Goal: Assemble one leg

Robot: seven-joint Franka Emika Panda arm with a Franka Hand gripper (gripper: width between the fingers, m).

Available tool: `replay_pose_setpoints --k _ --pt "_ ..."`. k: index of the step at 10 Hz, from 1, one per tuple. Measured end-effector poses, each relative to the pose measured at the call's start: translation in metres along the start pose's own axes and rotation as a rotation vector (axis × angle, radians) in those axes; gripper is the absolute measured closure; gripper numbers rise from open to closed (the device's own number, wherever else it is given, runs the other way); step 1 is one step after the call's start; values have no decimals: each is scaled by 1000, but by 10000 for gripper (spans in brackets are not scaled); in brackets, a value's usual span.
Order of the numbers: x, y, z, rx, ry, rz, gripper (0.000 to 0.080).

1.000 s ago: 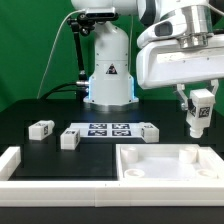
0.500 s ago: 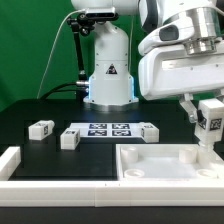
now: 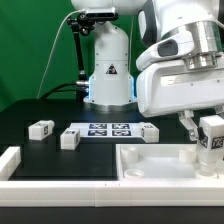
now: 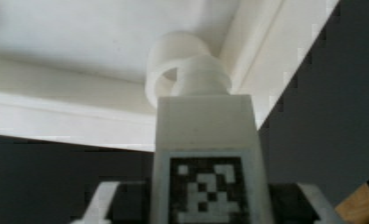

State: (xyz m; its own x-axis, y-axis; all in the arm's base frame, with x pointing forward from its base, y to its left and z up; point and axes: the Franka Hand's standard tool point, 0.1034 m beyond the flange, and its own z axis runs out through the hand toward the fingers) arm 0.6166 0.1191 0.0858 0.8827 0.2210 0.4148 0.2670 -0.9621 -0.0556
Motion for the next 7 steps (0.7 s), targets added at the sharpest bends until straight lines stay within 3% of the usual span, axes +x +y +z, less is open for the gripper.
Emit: replay_pose_setpoints --k 3,7 --pt "2 4 3 -9 35 4 509" --pt "-6 5 14 -19 79 9 509"
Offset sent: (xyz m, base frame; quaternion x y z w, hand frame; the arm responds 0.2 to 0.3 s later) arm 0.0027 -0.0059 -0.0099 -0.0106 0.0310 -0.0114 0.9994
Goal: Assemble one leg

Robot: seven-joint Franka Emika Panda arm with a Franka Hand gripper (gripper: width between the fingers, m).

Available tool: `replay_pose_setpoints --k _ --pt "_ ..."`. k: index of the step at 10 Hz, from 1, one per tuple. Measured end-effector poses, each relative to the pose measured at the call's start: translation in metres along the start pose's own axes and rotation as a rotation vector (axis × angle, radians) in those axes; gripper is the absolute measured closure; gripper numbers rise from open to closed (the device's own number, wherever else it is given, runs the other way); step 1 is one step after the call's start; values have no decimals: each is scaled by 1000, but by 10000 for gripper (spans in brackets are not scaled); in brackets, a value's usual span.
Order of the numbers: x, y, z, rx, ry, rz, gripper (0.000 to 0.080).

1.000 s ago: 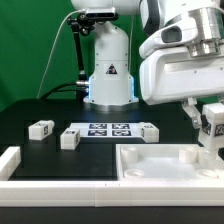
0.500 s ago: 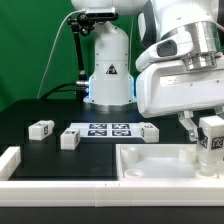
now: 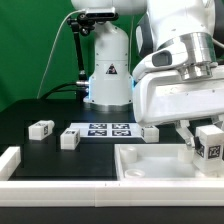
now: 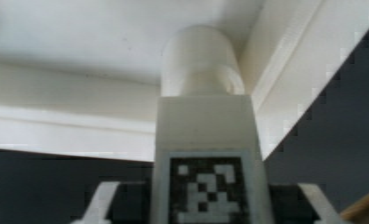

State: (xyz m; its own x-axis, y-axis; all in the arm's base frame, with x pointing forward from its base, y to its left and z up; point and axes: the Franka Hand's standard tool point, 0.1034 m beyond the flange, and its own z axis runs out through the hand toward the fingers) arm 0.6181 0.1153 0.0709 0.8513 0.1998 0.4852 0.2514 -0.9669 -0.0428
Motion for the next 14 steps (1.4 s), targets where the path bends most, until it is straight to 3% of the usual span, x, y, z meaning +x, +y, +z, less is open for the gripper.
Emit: replay_pose_setpoints --k 5,6,7,8,9,14 --pt "-5 -4 -2 -24 63 2 509" --pt "-5 -4 -2 -24 63 2 431" --pt "-5 -4 -2 -24 63 2 431" --pt "-5 -4 -2 -24 63 1 253" --pt "-5 -4 -2 -24 63 2 171" --pt "-4 -4 -3 -23 60 1 150"
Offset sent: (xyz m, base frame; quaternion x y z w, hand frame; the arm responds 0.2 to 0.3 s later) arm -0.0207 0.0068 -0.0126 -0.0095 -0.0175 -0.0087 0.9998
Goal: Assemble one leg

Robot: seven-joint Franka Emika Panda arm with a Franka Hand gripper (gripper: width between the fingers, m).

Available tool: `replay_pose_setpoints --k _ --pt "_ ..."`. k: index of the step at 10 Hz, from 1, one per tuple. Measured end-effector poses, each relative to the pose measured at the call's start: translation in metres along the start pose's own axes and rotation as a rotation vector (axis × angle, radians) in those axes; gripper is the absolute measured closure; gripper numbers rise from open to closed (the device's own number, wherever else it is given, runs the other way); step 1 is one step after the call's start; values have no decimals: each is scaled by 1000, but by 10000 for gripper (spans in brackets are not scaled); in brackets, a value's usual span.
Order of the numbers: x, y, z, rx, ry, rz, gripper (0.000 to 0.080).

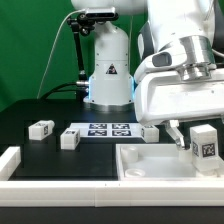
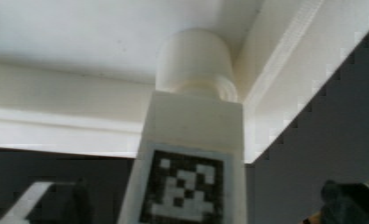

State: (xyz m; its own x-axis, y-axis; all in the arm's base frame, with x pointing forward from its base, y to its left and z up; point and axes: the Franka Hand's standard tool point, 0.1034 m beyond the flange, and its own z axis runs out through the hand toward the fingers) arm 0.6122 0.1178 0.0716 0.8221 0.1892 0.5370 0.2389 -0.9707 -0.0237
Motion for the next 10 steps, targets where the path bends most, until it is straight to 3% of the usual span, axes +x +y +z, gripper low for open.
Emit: replay_pose_setpoints --k 2,5,6,7,10 --pt "10 3 -11 4 -34 -1 150" --pt "18 7 -9 20 -114 6 150" --pt "12 2 -8 52 -249 12 150" --pt "19 1 -8 75 -350 14 150" --pt "19 7 -5 111 -523 27 150"
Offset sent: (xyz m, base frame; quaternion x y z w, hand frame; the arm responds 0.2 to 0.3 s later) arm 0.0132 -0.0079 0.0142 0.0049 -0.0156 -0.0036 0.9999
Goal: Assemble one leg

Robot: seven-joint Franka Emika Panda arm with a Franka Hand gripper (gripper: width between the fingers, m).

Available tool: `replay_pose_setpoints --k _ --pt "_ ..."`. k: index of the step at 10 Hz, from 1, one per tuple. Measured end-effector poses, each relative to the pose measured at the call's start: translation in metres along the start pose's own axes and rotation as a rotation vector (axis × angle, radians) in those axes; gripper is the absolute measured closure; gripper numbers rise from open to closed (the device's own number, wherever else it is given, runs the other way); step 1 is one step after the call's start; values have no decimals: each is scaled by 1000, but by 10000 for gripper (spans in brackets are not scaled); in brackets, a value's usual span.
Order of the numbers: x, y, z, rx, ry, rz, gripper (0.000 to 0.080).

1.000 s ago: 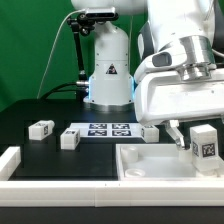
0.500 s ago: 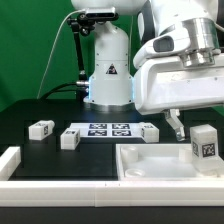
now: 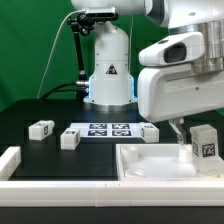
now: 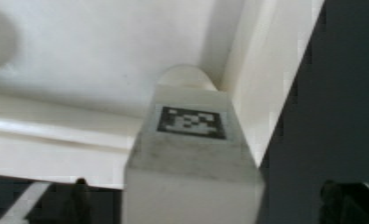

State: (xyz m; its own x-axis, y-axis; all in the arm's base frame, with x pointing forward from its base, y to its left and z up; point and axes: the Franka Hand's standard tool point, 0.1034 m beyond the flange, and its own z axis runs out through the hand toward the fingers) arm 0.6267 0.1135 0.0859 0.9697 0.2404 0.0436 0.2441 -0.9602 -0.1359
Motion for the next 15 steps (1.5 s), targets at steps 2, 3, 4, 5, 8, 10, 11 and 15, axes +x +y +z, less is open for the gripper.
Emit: replay_pose_setpoints --k 2,3,4,5,8,10,11,15 --pt "1 7 1 -5 11 7 150" --pt "-1 8 4 -7 16 16 150" --pt "-4 8 7 -7 13 27 150" --pt "-6 7 8 -7 10 32 176" --pt "-6 7 8 -7 11 31 360" --pt "-6 7 8 -6 11 69 509" --pt "-6 6 8 -7 14 77 509" --pt "-1 0 10 -24 104 566 509"
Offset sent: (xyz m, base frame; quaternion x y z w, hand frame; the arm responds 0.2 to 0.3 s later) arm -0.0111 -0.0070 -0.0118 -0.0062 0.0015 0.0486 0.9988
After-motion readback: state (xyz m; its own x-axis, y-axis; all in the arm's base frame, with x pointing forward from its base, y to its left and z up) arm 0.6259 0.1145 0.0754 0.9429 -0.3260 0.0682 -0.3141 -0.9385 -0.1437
